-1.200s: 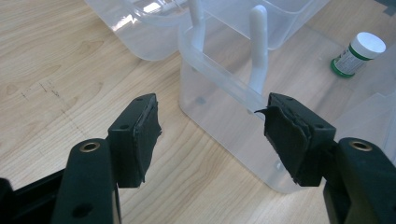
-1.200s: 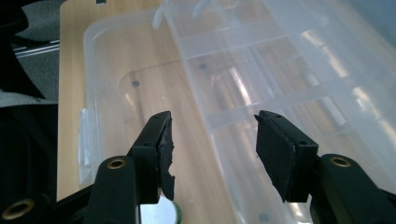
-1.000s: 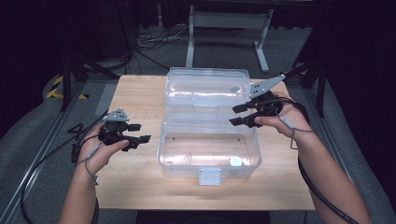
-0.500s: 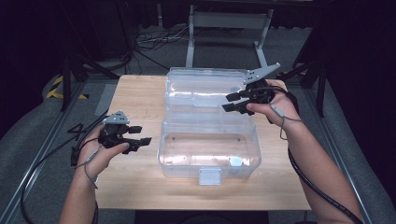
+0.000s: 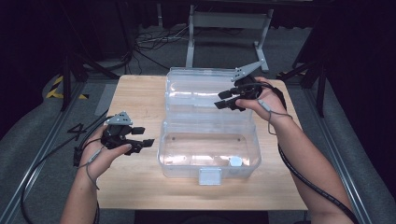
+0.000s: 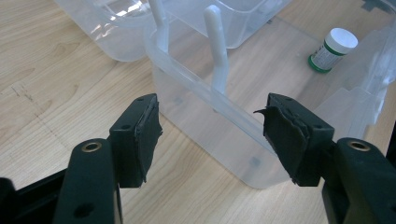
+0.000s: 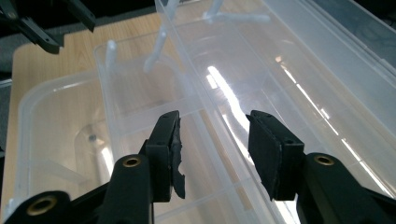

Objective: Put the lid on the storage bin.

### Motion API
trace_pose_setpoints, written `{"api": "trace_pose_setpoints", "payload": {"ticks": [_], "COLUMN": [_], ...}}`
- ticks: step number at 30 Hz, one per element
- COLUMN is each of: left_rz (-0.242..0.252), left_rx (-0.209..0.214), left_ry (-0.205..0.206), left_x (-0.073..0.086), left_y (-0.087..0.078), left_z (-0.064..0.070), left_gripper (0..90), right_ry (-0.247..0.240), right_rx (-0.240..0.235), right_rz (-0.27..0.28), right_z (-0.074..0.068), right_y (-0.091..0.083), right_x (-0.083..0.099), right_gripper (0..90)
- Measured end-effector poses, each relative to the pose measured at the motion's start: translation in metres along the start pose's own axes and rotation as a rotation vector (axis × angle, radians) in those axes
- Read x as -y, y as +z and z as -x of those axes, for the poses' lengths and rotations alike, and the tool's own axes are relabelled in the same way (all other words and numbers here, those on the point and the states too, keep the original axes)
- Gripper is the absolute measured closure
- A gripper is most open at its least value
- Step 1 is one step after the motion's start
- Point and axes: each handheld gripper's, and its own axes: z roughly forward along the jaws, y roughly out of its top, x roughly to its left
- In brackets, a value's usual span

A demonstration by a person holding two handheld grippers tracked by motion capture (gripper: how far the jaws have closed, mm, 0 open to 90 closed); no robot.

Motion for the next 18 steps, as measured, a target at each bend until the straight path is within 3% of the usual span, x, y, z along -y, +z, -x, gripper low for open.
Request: {"api": "trace_pose_setpoints", "payload": {"ticks": [7, 15, 18], "left_rz": [0.0, -0.001, -0.002], "left_rx": [0.002, 0.018, 0.024], "left_ry": [0.008, 0.012, 0.012], "left_x": [-0.001, -0.002, -0.003], "left_y": [0.001, 0.003, 0.003], "left_z": [0.002, 0.003, 0.004], "left_gripper": [36.7, 36.8, 37.2], "right_ry": [-0.006, -0.023, -0.012], "right_rx": [-0.017, 0.033, 0.033], "right_rz": [-0.031, -0.094, -0.083], "right_z": [0.0, 0.0, 0.001], "right_y": [0.009, 0.016, 0.017], "right_x": [-0.004, -0.006, -0.005], "right_gripper": [61.0, 73.2, 77.0]}}
